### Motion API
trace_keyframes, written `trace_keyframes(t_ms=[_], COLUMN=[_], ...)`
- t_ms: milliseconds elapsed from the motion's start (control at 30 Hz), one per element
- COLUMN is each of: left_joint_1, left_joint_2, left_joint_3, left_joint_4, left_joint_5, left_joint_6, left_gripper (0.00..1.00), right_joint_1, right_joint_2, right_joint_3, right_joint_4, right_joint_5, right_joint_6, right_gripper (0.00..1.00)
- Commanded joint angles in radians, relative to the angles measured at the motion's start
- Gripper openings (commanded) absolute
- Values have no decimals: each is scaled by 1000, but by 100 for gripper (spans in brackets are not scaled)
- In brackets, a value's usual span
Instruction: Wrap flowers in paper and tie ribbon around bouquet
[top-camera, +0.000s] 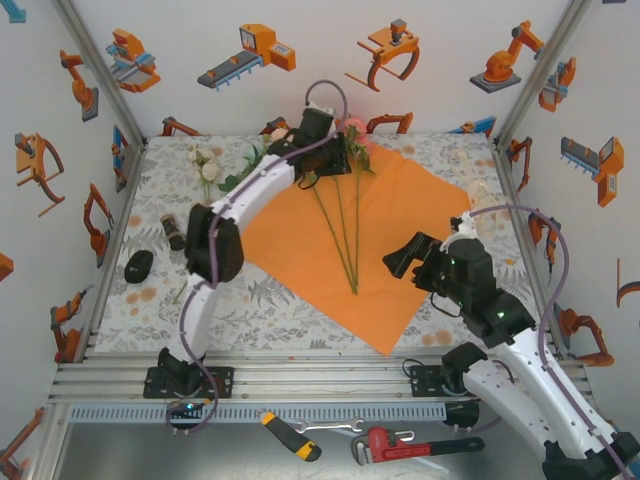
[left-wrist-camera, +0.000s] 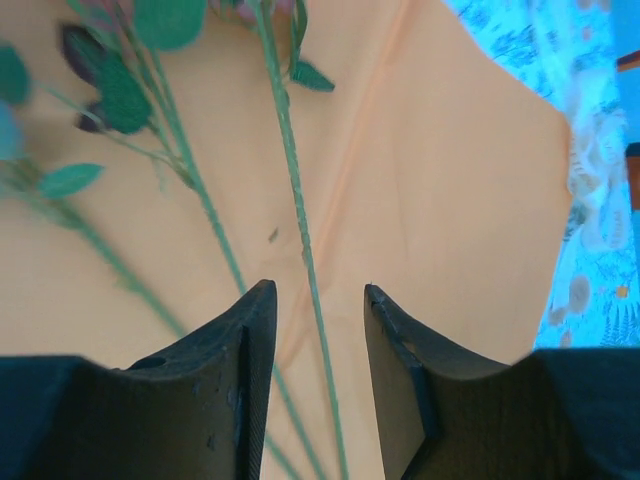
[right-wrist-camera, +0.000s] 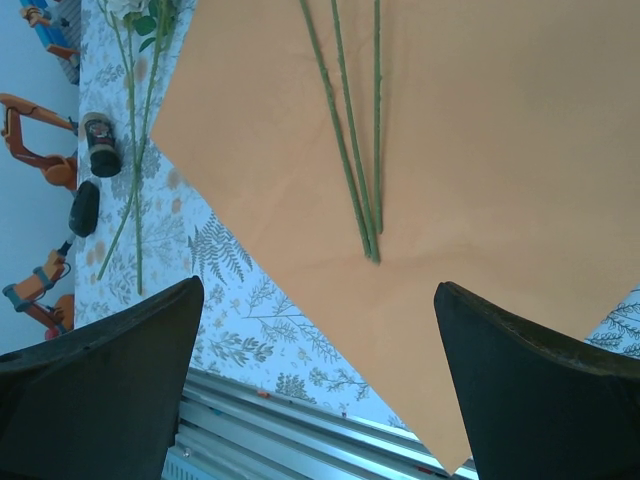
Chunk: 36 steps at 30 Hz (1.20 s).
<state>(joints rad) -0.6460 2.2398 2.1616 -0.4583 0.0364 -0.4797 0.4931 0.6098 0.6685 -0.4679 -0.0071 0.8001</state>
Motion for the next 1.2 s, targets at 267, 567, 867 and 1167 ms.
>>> trace_keyframes(t_ms=[267,567,867,1167], left_joint_1=[369,623,659,660], left_joint_2=[-385,-230,-88,-21], left_joint_3=[-421,-468,-446,-421], left_joint_4=[-173,-221,-234,-280], left_joint_5=[-284,-69,29,7], left_joint_6=[412,291,277,288], left_gripper=[40,39,40,23], right_joint_1=[-6,-5,-4,-5], right_joint_2=[68,61,58,39], right_joint_3=[-6,-9,-3,-3], right_joint_4=[132,129,121,105], right_joint_5=[-42,-42,-46,-39], right_joint_6=[-24,-23,-19,-18], right_gripper=[88,88,87,88])
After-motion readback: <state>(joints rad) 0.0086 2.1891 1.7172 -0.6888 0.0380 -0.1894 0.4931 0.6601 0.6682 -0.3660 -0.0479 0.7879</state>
